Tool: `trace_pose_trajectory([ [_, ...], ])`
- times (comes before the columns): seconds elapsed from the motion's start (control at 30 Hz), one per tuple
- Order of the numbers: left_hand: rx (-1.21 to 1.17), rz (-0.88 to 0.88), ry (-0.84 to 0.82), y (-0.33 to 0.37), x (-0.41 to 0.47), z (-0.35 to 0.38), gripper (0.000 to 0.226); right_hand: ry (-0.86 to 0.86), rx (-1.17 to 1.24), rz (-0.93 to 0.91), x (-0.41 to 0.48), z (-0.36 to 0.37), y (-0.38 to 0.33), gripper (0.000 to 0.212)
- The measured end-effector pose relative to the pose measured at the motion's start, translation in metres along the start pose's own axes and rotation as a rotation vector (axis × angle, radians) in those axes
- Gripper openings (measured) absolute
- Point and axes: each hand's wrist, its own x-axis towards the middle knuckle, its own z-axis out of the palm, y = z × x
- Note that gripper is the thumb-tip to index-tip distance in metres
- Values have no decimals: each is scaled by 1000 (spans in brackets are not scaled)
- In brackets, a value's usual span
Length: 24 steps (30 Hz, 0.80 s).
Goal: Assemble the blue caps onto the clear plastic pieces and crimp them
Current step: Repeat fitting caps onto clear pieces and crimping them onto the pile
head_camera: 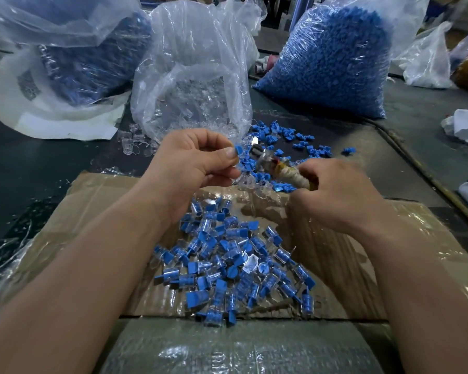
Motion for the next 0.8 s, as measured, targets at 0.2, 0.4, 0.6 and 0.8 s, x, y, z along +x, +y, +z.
trace_pose_trajectory([
  [0.2, 11, 52, 1, -1, -2, 5, 8, 178, 102, -62, -1, 5, -3, 24],
  [0.4, 96, 153, 26, 2, -5, 9, 14, 91, 160, -60, -2, 10, -9, 26],
  [0.6, 201, 207, 62, 2, -7, 11, 17, 46, 91, -87, -1, 12, -11, 24],
  [0.8, 253, 231, 79, 1, -7, 10, 19, 49, 65, -105, -1, 12, -11, 22],
])
